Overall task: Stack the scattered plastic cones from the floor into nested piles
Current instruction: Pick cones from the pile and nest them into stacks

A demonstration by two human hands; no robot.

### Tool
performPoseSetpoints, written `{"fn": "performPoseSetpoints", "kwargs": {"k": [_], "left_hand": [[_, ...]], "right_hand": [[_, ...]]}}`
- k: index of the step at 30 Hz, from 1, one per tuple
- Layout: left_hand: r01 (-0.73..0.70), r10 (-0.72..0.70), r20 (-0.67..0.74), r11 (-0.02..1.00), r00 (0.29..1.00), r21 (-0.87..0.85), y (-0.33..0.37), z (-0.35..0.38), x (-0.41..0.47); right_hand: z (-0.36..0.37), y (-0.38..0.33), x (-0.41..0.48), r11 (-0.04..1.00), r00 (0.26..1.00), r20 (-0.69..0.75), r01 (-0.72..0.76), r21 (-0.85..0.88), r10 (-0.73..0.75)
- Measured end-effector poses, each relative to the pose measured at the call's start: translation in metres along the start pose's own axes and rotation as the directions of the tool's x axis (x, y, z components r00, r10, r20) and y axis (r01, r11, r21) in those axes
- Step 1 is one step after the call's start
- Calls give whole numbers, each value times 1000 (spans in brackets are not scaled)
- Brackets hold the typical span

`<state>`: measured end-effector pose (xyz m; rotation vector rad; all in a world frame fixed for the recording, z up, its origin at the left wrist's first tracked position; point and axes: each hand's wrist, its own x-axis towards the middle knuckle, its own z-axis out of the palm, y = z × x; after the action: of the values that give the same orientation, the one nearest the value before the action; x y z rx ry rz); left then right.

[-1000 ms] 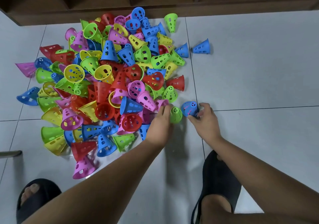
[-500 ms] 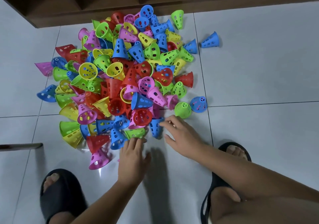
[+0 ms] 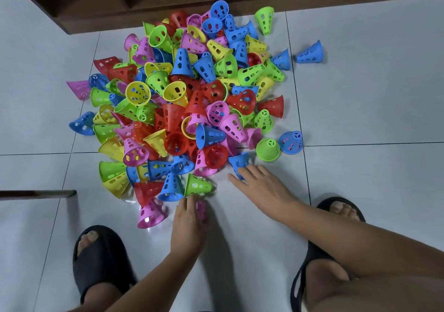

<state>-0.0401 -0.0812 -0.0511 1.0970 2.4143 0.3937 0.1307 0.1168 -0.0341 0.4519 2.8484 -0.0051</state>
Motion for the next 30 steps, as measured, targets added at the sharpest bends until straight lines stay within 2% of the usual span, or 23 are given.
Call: {"fn": "performPoseSetpoints", "kwargs": {"k": [4,7,11,14,17,23,27,30], "left_hand": [[35,-34,42,999,999,-28,14,-1,4],[-24,24,36,1000,999,-5,23,-3,5],[-108,112,36,991,993,-82,41,-8,9],[-118,130,54,975,990,-187,55,-13,13],[-128,145,46,956,988,-264,68,-18,16],[-208,209,-36,916,977,-342,89,-29,23],[-221,207,-78,903,975,-369,97,-35,33],[-169,151,-76,891,986,-422,104,-40,43]], "right_hand": [[-1,11,7,997,996,-47,-72,-27,71],[-6,17,10,993,993,-25,-117,14,117],[-15,19,10,987,987,9,-158,40,157],[-18,26,11,982,982,-33,-185,37,186],[-15,32,14,976,976,-76,-199,89,206],[-22,32,22,951,964,-57,-246,188,261],[-15,34,17,932,972,-44,-209,296,232],[-1,35,10,899,963,-48,-228,374,264]]}}
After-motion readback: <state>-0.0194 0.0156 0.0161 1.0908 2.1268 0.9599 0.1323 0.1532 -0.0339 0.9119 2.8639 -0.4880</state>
